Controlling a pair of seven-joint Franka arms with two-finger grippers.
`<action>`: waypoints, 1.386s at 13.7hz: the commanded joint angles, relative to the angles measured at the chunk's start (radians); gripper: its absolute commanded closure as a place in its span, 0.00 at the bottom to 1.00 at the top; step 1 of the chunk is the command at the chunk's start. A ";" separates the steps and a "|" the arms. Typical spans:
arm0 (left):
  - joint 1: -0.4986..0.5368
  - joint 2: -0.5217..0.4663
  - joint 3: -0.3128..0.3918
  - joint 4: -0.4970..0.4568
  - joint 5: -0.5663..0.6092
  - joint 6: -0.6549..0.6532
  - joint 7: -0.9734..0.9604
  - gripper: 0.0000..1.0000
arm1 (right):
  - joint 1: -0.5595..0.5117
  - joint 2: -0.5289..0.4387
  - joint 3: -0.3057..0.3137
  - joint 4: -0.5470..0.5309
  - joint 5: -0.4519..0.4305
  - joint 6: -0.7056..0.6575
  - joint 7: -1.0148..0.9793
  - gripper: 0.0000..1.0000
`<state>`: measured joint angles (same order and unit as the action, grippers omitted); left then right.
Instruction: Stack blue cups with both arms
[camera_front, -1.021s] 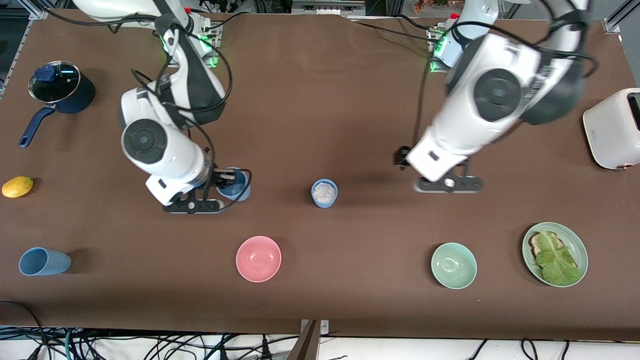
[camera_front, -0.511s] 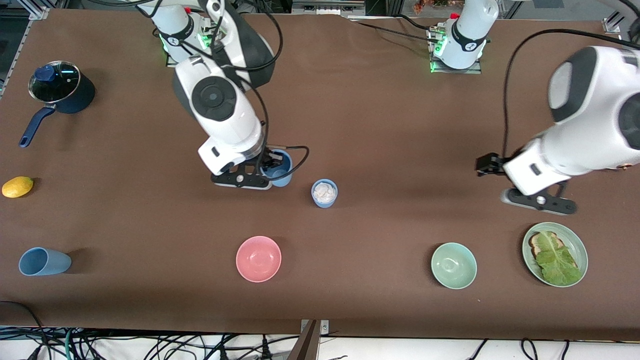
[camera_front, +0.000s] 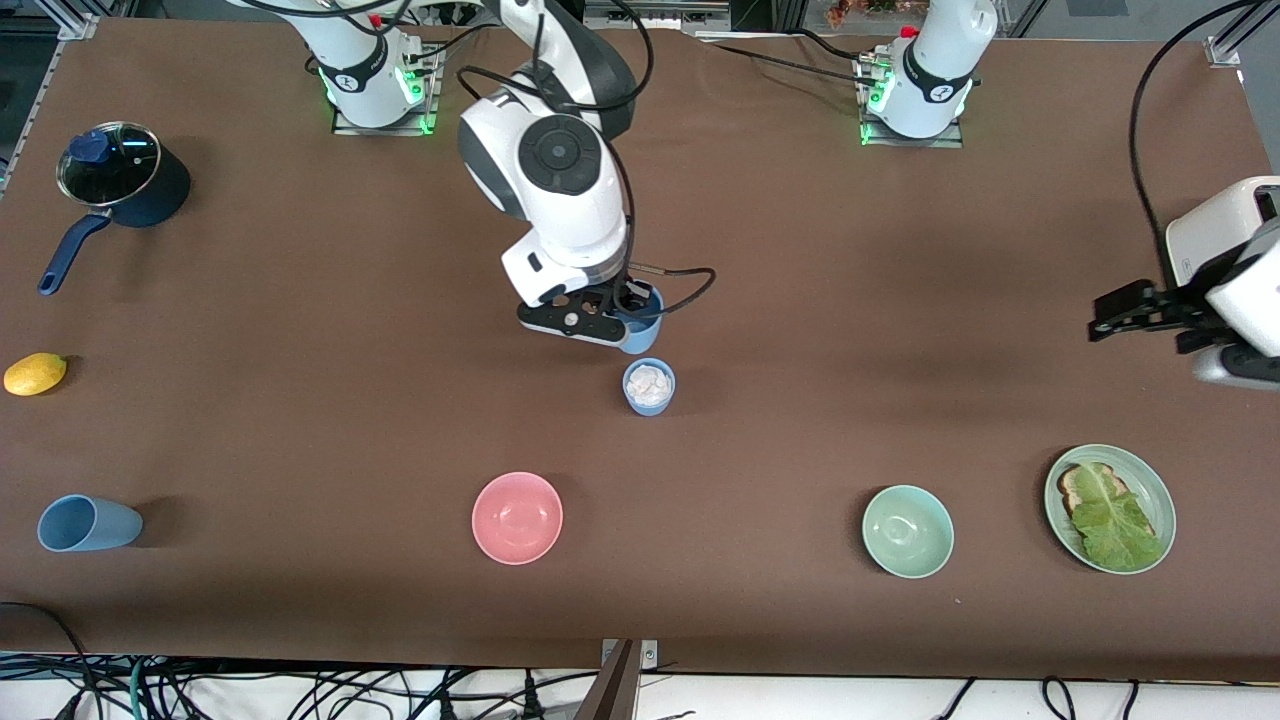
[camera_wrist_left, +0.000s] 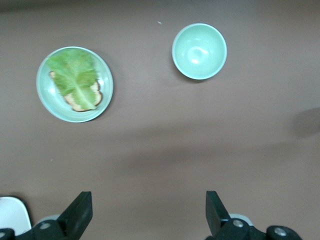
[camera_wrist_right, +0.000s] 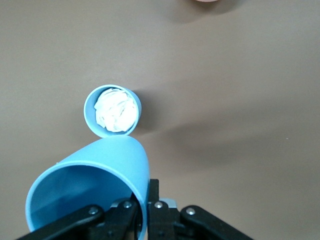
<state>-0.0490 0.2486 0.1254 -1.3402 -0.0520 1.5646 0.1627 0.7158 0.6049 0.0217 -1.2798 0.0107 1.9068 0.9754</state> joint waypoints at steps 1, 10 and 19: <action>0.015 -0.084 -0.010 -0.076 -0.020 -0.014 -0.008 0.00 | 0.034 0.045 -0.039 0.065 0.000 0.000 0.023 1.00; 0.024 -0.204 -0.091 -0.111 -0.016 -0.173 -0.221 0.00 | 0.040 0.087 -0.049 0.065 -0.015 0.063 0.040 1.00; 0.047 -0.249 -0.095 -0.122 -0.020 -0.175 -0.223 0.00 | 0.051 0.162 -0.069 0.166 -0.011 0.074 0.045 1.00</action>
<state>-0.0147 0.0409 0.0356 -1.4215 -0.0537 1.3916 -0.0551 0.7518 0.7280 -0.0314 -1.1748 0.0068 1.9881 1.0027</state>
